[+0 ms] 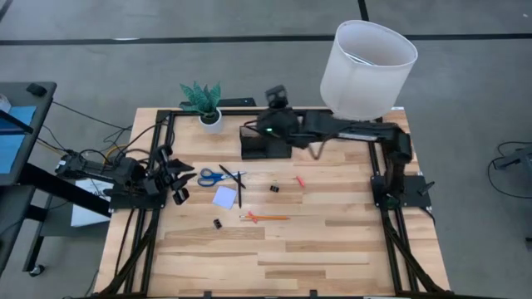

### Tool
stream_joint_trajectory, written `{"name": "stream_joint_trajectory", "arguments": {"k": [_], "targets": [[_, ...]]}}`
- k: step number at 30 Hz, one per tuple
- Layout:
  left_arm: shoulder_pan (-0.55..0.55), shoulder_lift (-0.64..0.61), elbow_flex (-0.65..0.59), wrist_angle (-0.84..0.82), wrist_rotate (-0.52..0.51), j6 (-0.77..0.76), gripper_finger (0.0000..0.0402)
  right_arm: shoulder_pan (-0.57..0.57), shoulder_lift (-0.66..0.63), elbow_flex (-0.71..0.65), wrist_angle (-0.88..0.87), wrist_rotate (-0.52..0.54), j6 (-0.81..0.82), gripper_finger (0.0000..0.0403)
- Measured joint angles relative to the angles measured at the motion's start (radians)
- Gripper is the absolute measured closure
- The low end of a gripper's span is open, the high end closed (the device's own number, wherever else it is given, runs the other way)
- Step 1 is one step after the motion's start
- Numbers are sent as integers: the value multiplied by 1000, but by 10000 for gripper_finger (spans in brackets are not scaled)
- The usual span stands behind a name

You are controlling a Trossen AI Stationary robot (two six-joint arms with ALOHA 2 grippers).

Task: Pick and place office supplies into organizer
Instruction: Put the yellow pencil into the desk organizer

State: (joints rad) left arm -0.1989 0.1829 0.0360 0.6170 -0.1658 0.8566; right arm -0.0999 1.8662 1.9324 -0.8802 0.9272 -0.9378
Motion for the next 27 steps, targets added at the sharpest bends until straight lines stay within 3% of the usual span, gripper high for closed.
{"name": "stream_joint_trajectory", "arguments": {"k": [5, 11, 19, 23, 27], "targets": [[0, 0, 0, 4, -23, -38, 331, 8, -109, 2, -170, -306, 383, 336], [0, 24, 54, -67, -68, -140, 331, 6, -175, 2, -317, -546, 610, 336], [0, 213, 178, -242, -129, -297, 331, 24, -180, -86, -440, -616, 719, 336], [0, 316, 268, -353, -162, -365, 331, 48, -183, -187, -427, -616, 749, 336], [0, 415, 370, -498, -149, -440, 331, 89, -250, -332, -309, -625, 770, 336]]}}
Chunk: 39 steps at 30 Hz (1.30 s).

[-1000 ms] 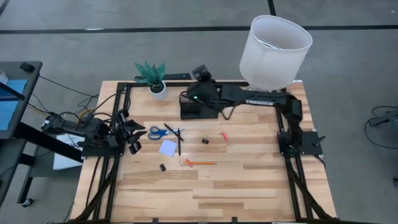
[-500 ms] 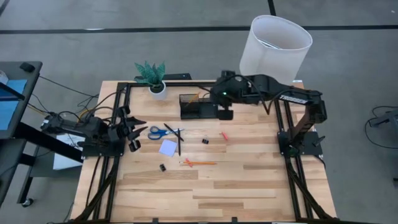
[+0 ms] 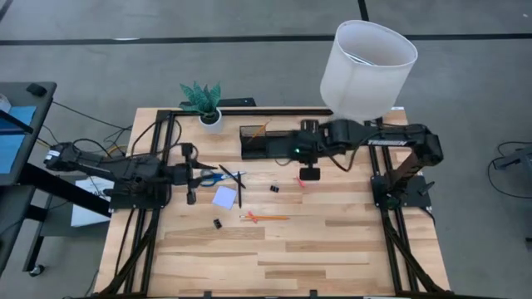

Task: Pick and place office supplies into organizer
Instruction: Put the yellow pencil into the desk organizer

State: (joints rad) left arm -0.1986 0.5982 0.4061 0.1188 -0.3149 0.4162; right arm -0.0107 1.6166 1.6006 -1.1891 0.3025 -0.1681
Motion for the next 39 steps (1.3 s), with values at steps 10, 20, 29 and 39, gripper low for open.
{"name": "stream_joint_trajectory", "arguments": {"k": [10, 20, 29, 39], "targets": [[0, 185, 170, -241, 35, -206, 331, 119, -287, -414, 406, -68, 136, 336], [-2, 320, 246, -348, 90, -443, 331, 213, -388, -674, 633, -28, 252, 336], [-23, 506, 392, -524, 209, -542, 327, 289, -380, -801, 806, 57, 301, 336], [-58, 760, 610, -799, 229, -617, 256, 371, -379, -842, 878, 153, 354, 336]]}}
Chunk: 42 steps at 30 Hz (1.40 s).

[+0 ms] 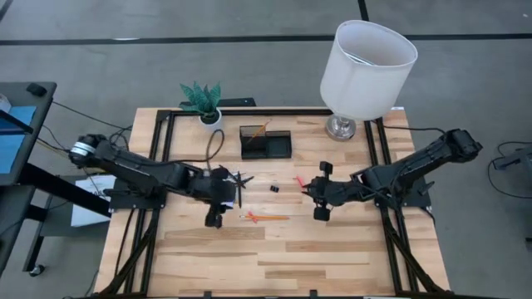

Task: Pick and place office supplies into organizer
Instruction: Put the yellow pencil into the desk organizer

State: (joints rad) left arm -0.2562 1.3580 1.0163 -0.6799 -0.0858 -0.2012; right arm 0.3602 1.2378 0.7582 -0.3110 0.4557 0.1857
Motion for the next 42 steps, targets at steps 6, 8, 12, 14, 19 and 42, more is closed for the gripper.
{"name": "stream_joint_trajectory", "arguments": {"k": [6, 8, 12, 14, 19, 42], "targets": [[1, 131, 134, -127, 19, -17, 242, 44, 2, 0, -35, 22, 37, 336], [2, 169, 172, -158, 49, -18, 241, 53, 2, 0, -55, 23, 56, 336], [3, 241, 240, -187, 108, -3, 241, 61, 2, 0, -107, 47, 86, 336], [3, 271, 261, -199, 133, 15, 241, 61, 2, 0, -126, 48, 100, 336], [3, 325, 283, -234, 167, 30, 241, 63, 2, 0, -153, 126, 155, 336], [4, 331, 283, -250, 176, 38, 241, 65, 2, 0, -211, 290, 340, 336]]}}
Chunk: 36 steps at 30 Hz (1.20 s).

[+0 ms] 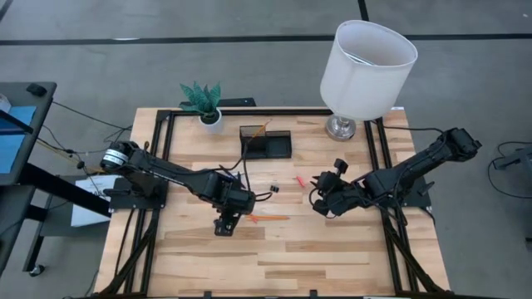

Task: Pick and place office supplies into organizer
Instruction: Put the yellow pencil into the desk organizer

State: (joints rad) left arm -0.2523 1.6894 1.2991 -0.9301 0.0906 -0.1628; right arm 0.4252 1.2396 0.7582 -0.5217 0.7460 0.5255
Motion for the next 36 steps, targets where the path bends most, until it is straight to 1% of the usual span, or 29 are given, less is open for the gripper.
{"name": "stream_joint_trajectory", "arguments": {"k": [8, 13, 18, 26, 32, 36], "targets": [[1, 53, 2, 5, 11, 21, 241, 0, 0, 0, -9, 12, 0, 336], [8, 89, 11, 12, 51, 33, 241, 0, 0, 1, -23, 15, 6, 336], [31, 98, 12, 28, 79, 36, 241, 0, 0, 1, -27, 15, 7, 336], [63, 98, 12, 32, 68, 36, 241, 0, 0, 1, -45, 15, 7, 336], [67, 98, 12, 31, 61, 36, 241, 0, 10, 1, -51, 14, 8, 336], [66, 119, 12, 29, 68, 36, 241, 0, 10, 1, -52, 14, 8, 336]]}}
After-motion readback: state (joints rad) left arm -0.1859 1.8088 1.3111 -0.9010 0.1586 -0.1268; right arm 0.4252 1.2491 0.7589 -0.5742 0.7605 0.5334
